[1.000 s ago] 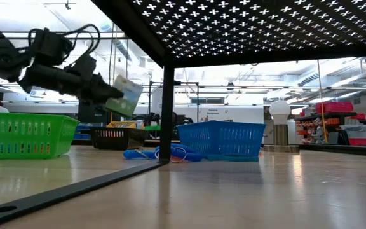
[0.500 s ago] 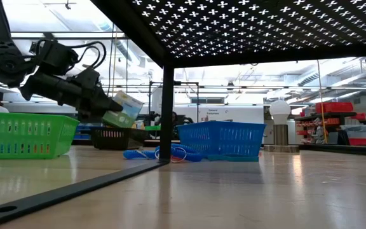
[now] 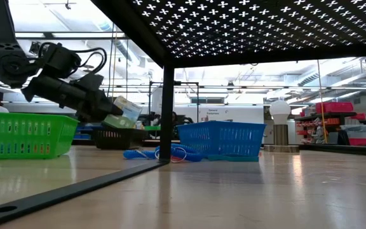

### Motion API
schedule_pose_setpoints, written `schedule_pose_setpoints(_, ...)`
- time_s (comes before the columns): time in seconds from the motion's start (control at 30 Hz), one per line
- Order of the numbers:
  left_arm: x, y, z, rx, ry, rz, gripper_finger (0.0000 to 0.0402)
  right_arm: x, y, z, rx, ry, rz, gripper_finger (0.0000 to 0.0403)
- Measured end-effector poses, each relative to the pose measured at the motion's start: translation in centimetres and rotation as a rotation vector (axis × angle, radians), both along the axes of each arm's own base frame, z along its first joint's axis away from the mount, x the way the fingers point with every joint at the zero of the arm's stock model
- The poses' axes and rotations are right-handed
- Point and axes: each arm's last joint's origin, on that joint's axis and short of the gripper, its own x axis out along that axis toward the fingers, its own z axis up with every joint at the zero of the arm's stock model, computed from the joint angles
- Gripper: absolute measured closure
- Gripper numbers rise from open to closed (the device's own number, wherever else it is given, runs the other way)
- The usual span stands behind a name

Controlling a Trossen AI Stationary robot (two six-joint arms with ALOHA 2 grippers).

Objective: Pick & Place Office Desk Supplies
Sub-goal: Put the green crayon box into the black bin

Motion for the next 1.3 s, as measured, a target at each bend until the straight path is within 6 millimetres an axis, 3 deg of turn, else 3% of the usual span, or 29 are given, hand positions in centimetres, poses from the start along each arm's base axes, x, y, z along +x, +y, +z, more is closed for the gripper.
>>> schedule_pose_setpoints(0.57,-0.33,0.19,-0.18,0.001,0.010,0.042,0.0296,0.00,0.04,0.00,0.022,-0.001,0.014,0.0124)
schedule_pose_setpoints(0.77,-0.46,0.13,-0.41,-0.003,0.030,0.063,0.0165,0.01,0.04,-0.01,0.029,0.000,0.013,0.0124)
schedule_pose_setpoints(0.87,-0.42,0.17,-0.26,0.006,0.017,0.065,0.0122,0.01,0.04,-0.01,0.029,0.000,0.013,0.0124)
schedule_pose_setpoints(1.3,-0.07,0.15,0.48,0.059,-0.043,0.053,0.0119,0.01,0.03,-0.01,0.034,0.000,0.011,0.0124)
